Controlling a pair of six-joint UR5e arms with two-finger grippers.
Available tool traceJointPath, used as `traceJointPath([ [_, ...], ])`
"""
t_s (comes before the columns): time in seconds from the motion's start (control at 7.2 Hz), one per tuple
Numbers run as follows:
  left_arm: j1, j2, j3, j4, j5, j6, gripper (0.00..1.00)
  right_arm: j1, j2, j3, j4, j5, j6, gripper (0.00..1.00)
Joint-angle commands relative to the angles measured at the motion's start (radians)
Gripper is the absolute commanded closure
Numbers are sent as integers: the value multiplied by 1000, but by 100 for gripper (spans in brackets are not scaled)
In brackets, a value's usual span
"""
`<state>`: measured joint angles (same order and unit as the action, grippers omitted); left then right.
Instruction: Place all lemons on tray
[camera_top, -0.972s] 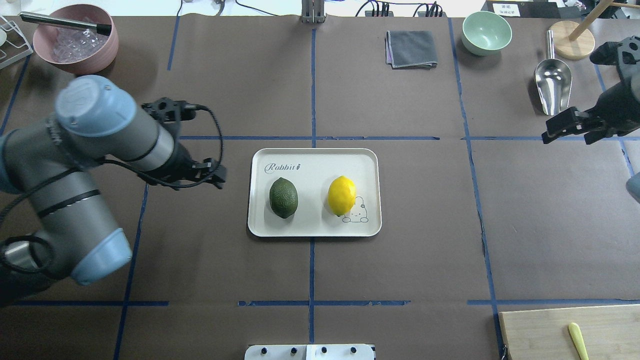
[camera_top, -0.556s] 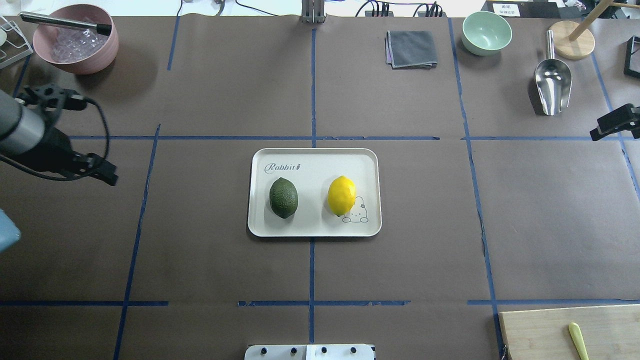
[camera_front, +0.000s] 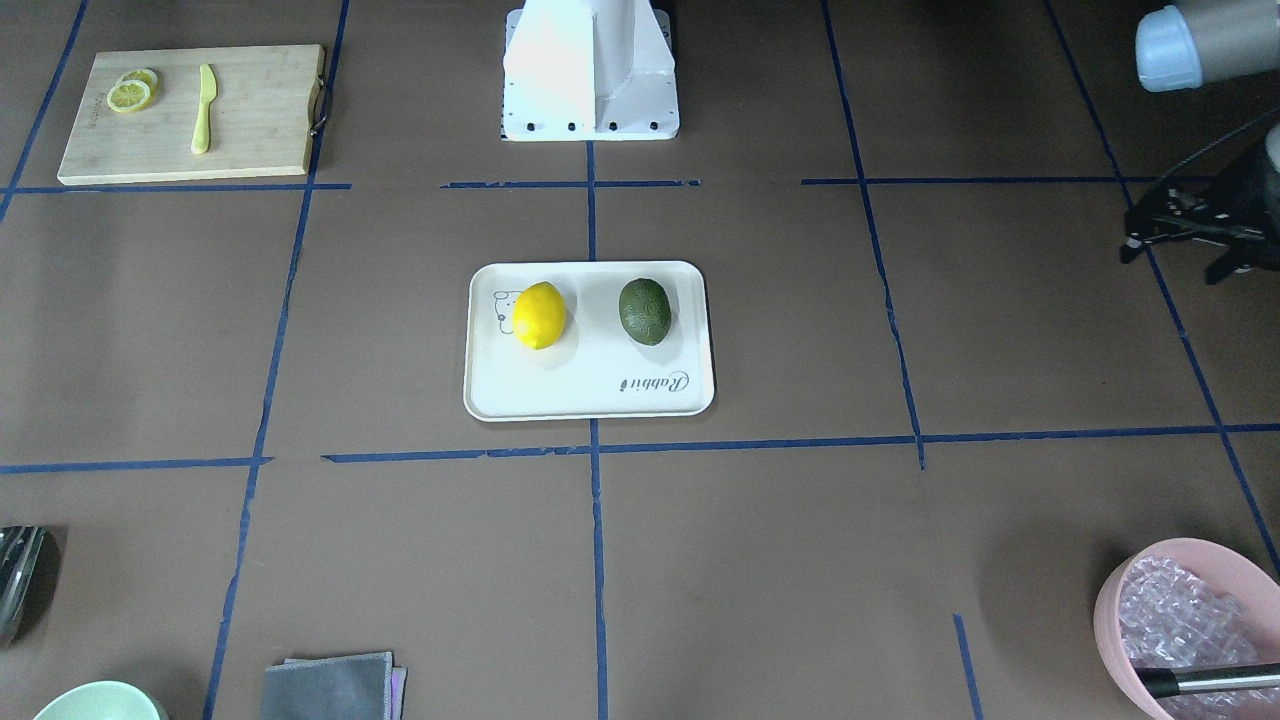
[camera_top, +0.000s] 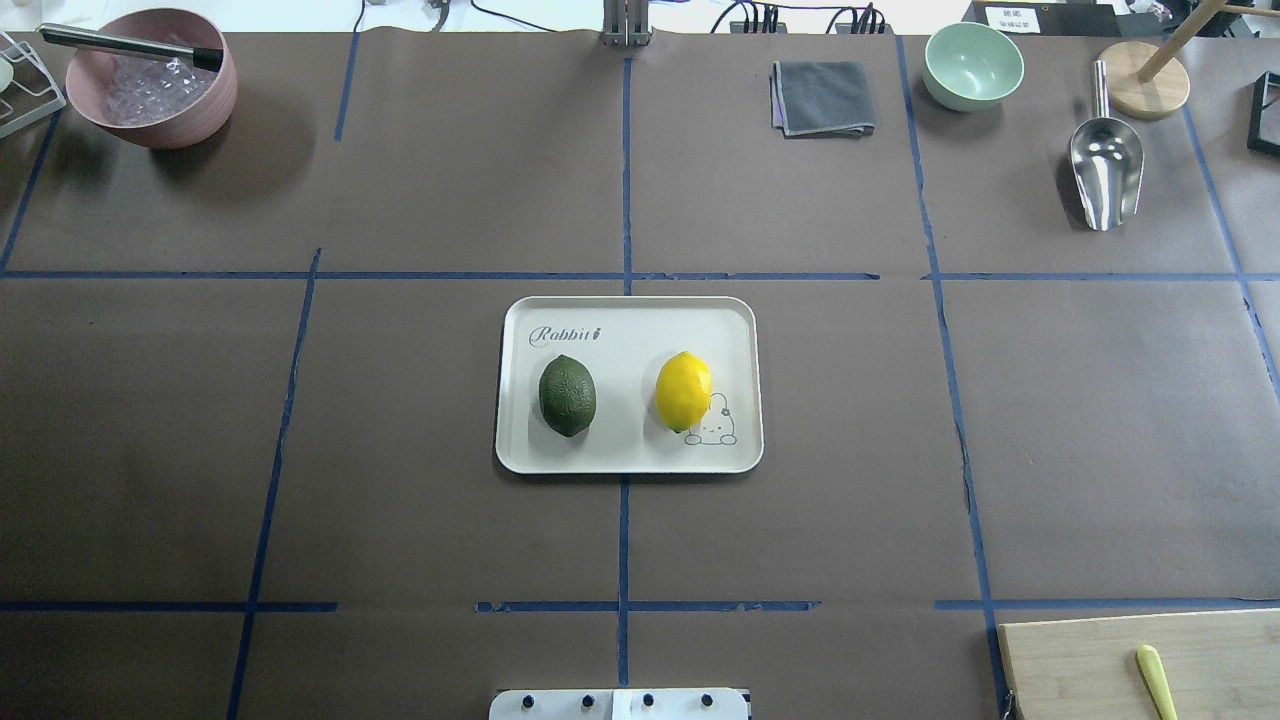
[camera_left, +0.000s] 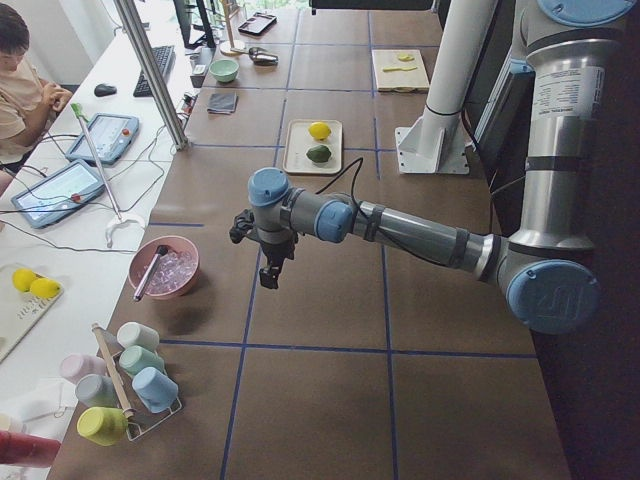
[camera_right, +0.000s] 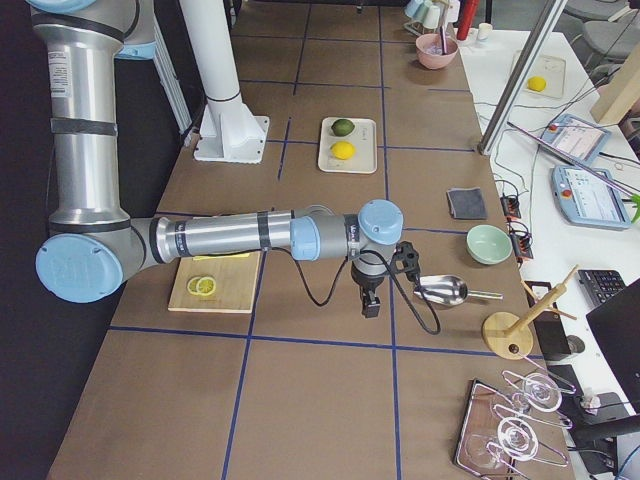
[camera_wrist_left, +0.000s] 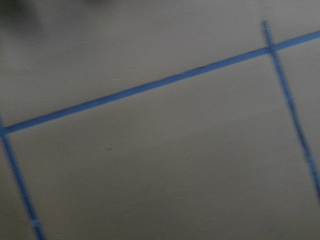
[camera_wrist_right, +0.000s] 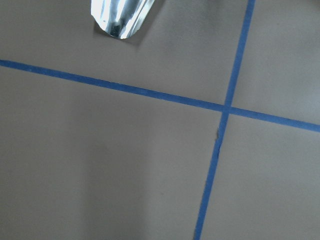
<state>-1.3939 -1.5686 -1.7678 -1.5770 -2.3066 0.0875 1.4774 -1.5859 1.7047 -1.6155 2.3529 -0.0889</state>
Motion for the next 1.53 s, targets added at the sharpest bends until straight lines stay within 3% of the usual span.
traceJointPath([
  [0.0, -153, -8, 134, 18, -2, 121, 0, 26, -2, -17, -41, -1, -72, 0],
  [0.28, -158, -37, 137, 145, 0, 75, 0, 26, -2, -16, -40, -1, -63, 0],
  [0.56, -160, -22, 149, 144, 3, 48, 0, 26, 4, -33, -41, 3, -51, 0],
  [0.69, -160, -19, 149, 143, 7, 35, 0, 26, 6, -37, -43, 49, -39, 0],
  [1.39, -160, -1, 149, 135, -49, 35, 0, 26, 3, -59, -30, 45, -43, 0],
])
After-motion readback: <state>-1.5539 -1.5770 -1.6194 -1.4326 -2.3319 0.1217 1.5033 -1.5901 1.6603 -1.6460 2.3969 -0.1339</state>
